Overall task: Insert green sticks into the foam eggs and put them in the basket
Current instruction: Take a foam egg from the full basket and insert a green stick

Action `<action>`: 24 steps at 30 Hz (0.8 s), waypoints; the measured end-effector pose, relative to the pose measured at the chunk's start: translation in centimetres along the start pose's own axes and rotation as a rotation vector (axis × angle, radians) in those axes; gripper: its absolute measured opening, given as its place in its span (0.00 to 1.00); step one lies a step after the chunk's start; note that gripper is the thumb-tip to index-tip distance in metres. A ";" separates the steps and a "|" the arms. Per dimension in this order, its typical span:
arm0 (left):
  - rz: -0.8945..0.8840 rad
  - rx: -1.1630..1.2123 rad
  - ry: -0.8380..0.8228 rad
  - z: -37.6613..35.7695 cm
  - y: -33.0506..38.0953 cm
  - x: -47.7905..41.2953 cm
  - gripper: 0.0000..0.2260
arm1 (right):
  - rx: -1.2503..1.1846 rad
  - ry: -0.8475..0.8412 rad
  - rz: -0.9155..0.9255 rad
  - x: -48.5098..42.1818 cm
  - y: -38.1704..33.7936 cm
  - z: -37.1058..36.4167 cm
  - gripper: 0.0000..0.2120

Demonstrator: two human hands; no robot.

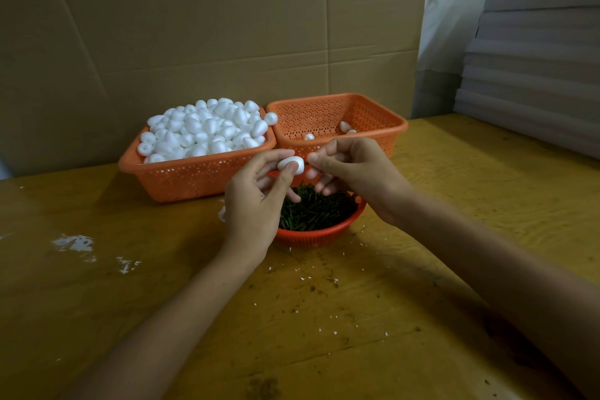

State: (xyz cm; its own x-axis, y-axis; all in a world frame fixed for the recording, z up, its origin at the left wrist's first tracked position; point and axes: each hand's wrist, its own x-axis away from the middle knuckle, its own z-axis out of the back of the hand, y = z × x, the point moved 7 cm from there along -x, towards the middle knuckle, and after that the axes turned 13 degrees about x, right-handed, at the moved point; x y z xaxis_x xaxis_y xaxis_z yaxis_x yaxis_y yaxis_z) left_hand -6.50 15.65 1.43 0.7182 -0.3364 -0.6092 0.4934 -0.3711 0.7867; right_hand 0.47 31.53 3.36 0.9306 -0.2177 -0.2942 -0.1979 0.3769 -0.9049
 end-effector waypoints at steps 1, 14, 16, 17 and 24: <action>0.002 0.007 0.000 0.0 0.0 0.0 0.09 | -0.002 -0.002 0.001 0.0 0.0 0.0 0.05; -0.066 0.060 -0.039 -0.3 0.8 0.1 0.06 | -0.037 0.075 0.047 0.5 -0.3 -0.4 0.10; -0.069 0.054 -0.040 -0.3 0.8 0.1 0.07 | -0.039 0.077 0.046 0.5 -0.3 -0.4 0.12; -0.068 0.050 -0.036 -0.2 0.8 0.1 0.06 | -0.035 0.080 0.051 0.6 -0.4 -0.4 0.12; -0.080 0.061 0.032 0.2 1.1 0.3 0.05 | 0.028 0.111 0.092 0.8 -0.9 -0.6 0.13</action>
State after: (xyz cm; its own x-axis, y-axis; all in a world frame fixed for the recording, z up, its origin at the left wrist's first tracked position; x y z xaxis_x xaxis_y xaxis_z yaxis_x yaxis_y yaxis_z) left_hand -5.85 14.94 2.04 0.6935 -0.2759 -0.6655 0.5198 -0.4480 0.7274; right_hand 1.22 30.46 3.70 0.8689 -0.2789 -0.4088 -0.2704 0.4243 -0.8642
